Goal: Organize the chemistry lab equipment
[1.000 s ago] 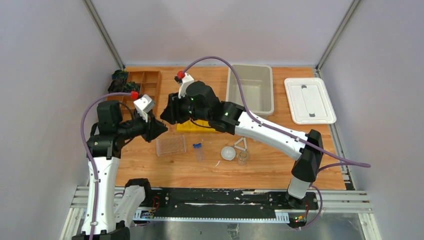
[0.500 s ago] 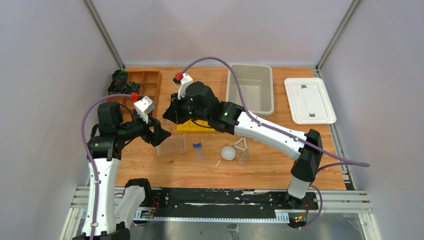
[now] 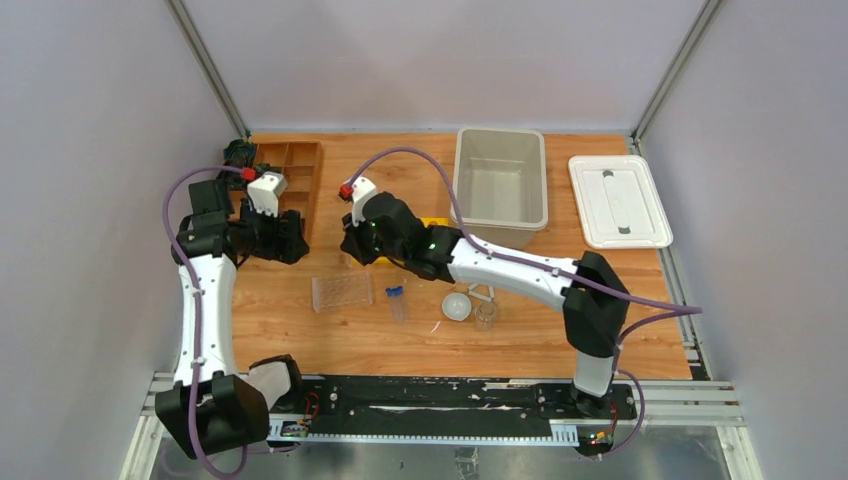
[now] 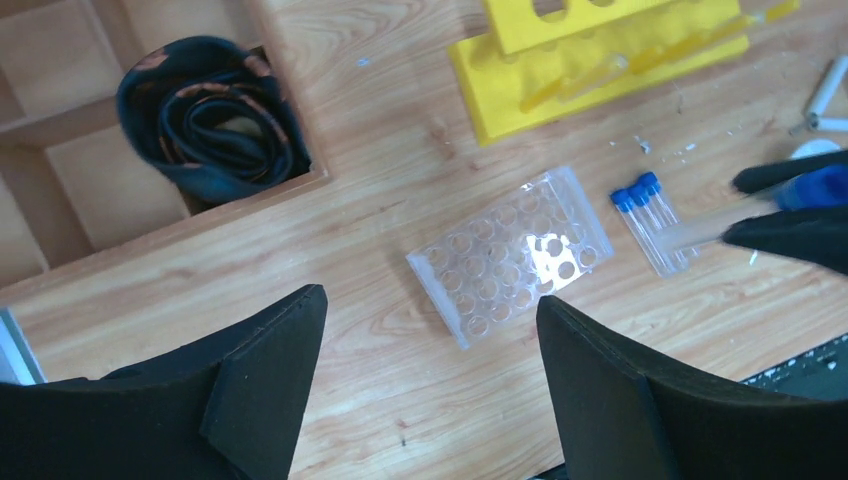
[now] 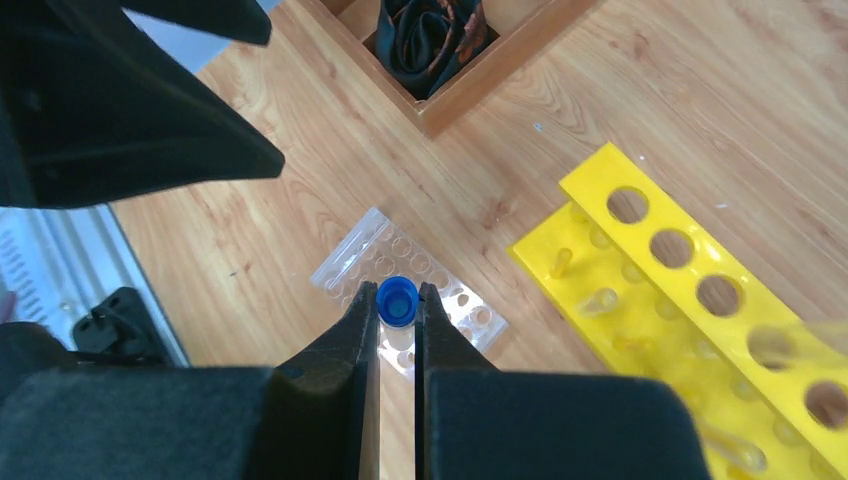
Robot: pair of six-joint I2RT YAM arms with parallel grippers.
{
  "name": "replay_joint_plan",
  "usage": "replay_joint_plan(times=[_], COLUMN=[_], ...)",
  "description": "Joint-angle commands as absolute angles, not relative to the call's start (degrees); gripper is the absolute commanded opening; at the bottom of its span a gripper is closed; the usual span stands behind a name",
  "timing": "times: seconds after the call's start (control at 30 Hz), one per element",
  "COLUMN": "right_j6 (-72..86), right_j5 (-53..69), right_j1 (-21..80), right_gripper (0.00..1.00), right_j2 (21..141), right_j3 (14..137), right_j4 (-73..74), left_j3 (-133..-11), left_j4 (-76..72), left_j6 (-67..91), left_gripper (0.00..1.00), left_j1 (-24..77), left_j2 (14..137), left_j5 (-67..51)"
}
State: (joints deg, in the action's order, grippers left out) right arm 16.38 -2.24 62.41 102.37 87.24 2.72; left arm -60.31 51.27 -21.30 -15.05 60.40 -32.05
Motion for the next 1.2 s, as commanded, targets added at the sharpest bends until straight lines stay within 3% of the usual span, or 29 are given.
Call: replay_joint_plan(times=[0.0,0.57,1.17], right_j6=[10.6,6.1,6.9], right_j5=[-1.2,6.4,6.7], right_j1=[64.0,66.5,66.4], right_gripper=[0.0,0.0,0.0], right_j2=[108.4,121.4,125.6], right_j3=[89.1,91.2,91.5], right_j4=[-4.9,-19.8,-22.8], left_j3=[-63.5,-69.9,-68.3], left_j4=[48.9,49.1,49.1], left_j6=[-18.1,-15.5,-15.8], left_gripper=[0.83,0.83,0.83], left_j1=[-16.4,-19.5,-19.5], left_j2=[61.4,66.8,66.2], left_j5=[-28.6,-27.2,-28.0])
